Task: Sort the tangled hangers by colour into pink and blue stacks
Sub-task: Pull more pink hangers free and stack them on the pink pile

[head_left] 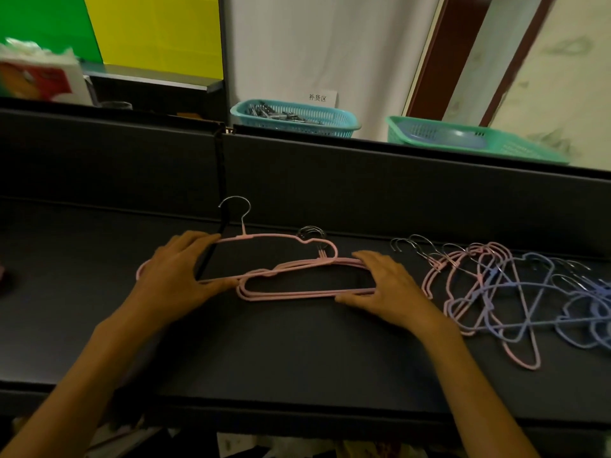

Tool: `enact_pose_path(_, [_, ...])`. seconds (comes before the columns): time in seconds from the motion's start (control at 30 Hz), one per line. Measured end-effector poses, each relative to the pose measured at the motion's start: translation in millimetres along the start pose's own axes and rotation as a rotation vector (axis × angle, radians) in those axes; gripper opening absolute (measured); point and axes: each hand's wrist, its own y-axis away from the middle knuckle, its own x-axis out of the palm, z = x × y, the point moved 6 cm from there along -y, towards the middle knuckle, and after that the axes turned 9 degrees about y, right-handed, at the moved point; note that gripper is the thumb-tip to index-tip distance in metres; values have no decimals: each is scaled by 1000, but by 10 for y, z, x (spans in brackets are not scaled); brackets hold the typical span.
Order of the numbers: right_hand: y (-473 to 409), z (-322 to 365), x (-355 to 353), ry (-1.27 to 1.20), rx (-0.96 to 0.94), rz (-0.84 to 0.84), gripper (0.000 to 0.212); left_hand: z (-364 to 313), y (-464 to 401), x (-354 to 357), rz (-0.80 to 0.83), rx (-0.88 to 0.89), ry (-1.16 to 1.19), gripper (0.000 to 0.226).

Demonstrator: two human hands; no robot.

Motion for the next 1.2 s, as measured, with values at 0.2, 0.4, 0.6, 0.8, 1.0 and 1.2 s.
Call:
enact_pose_path(0.2, [-64,72,34,27,5,-7,90,198,-2,-38,12,-18,58,89])
enact_pose_path(0.4, [-128,58,37,-38,13,-13,90,220,-15,-22,35,33,94,87])
enact_pose_path(0.6, [-83,76,41,-91,17,-52,90,219,-14,-63,20,48,109,91])
enact_pose_path(0.8, [56,-28,-14,-75,46,-151,91,110,31,-115,-19,82,46,91])
enact_pose_path(1.0, [345,-249,-177,36,61,-257,91,-100,127,-122,-65,180,-63,93])
enact_pose_path(1.2, [620,-410,-273,26,83,-321,91,-189,384,-266,-155,186,-46,88])
